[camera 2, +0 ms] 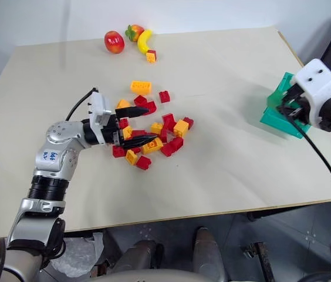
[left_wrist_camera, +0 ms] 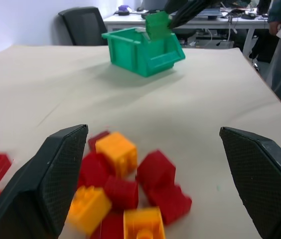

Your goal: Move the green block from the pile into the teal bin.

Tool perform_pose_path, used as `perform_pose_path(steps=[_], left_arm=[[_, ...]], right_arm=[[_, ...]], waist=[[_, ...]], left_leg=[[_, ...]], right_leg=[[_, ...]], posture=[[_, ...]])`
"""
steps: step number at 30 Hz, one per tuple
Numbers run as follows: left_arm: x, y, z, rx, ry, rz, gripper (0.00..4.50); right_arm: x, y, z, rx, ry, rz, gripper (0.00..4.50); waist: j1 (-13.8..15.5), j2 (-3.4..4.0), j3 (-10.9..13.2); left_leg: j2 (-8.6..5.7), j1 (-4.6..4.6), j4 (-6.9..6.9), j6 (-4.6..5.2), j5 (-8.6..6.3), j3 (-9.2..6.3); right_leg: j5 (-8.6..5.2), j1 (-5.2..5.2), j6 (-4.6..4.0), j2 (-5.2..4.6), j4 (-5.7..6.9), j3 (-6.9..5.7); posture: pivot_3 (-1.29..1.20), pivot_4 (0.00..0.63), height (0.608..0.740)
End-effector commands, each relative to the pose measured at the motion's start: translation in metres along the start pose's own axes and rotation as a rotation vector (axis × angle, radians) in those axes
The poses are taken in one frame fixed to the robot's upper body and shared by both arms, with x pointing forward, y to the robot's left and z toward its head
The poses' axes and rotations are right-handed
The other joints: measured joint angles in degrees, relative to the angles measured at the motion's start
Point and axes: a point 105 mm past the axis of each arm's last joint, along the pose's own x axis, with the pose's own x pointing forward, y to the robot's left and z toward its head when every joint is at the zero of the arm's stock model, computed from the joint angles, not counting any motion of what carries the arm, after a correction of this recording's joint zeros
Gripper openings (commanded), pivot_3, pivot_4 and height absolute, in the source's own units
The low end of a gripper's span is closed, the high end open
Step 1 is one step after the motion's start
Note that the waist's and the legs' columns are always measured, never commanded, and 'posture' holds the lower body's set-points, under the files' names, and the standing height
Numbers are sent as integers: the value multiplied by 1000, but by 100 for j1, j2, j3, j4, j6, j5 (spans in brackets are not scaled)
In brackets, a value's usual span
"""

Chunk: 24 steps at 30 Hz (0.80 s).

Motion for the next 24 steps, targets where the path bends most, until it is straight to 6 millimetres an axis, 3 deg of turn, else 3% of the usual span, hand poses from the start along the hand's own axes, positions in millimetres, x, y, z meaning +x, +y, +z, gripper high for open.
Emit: perform_pose_path(steps=[1,5,6,13,14,18,24], left_arm=[[7,4,12,30,-20,14,4500],[8,8,11,49,12,21,4500],[8,9,11,53,18,24,4500],[6,14,14,47,28,37,4500],[6,15,14,41,31,43,4500],[2,15,23,11,-9,37,4500],[-29,27,23,-56,-12,155,4500]], right_arm=[[7,-24,3,-6,-31,-81,1445],[24,-46,-5,30,-21,-146,1445],[28,-50,-5,42,-24,-159,2248],[33,-59,-1,37,-39,-163,4462],[32,-58,1,36,-46,-154,4462],[25,-18,16,15,-136,65,4462],[4,58,21,49,-287,437,4462]], waist=[[-11,2,1],[-14,4,2],[-11,5,3],[-7,10,6],[-8,11,6],[-6,11,6],[-7,11,7]], left_leg=[[1,1,-2,0,0,4],[4,4,-8,0,0,8],[4,5,-9,1,0,8],[4,-2,-20,3,1,4],[5,-6,-21,3,1,2],[6,-19,-20,4,1,-8],[1,-71,18,5,0,-15]], right_leg=[[0,0,0,0,-1,2],[1,0,0,2,-7,3],[1,0,0,3,-8,2],[3,-1,2,3,-12,-3],[4,-2,4,3,-12,-5],[6,-6,8,4,-20,-15],[10,-56,14,2,5,-17]], posture=[[0,150,740],[0,150,740],[0,150,740],[0,150,740],[0,150,740],[0,150,740],[0,150,740]])
